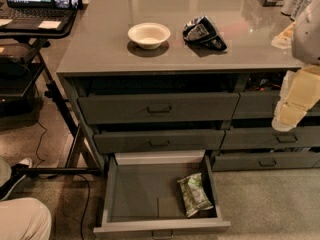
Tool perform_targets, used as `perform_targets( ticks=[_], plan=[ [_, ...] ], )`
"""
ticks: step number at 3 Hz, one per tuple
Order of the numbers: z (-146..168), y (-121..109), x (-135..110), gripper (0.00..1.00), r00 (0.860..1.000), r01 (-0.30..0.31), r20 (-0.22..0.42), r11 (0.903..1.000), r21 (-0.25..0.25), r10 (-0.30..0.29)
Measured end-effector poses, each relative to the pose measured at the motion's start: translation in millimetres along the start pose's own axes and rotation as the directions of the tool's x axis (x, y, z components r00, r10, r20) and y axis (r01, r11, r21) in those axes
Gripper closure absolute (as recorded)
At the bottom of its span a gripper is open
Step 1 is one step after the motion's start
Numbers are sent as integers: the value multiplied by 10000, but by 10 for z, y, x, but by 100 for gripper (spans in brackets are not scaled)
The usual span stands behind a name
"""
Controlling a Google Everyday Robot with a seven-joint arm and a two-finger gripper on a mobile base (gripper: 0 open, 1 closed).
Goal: Pick green jalapeno chip bag from bottom drawer and place on counter
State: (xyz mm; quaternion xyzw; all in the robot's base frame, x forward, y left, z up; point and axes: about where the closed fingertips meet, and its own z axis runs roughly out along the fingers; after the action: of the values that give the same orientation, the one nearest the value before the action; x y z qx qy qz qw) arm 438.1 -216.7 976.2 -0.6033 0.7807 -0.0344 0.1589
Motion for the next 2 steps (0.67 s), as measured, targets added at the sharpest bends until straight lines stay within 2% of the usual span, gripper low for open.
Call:
perform_targets(
  ticks=[1,2],
  plan=[
    [0,0,0,0,10000,0,0,10000,0,0],
    [146,54,-52,0,9993,334,173,9993,155,-337]
  ],
)
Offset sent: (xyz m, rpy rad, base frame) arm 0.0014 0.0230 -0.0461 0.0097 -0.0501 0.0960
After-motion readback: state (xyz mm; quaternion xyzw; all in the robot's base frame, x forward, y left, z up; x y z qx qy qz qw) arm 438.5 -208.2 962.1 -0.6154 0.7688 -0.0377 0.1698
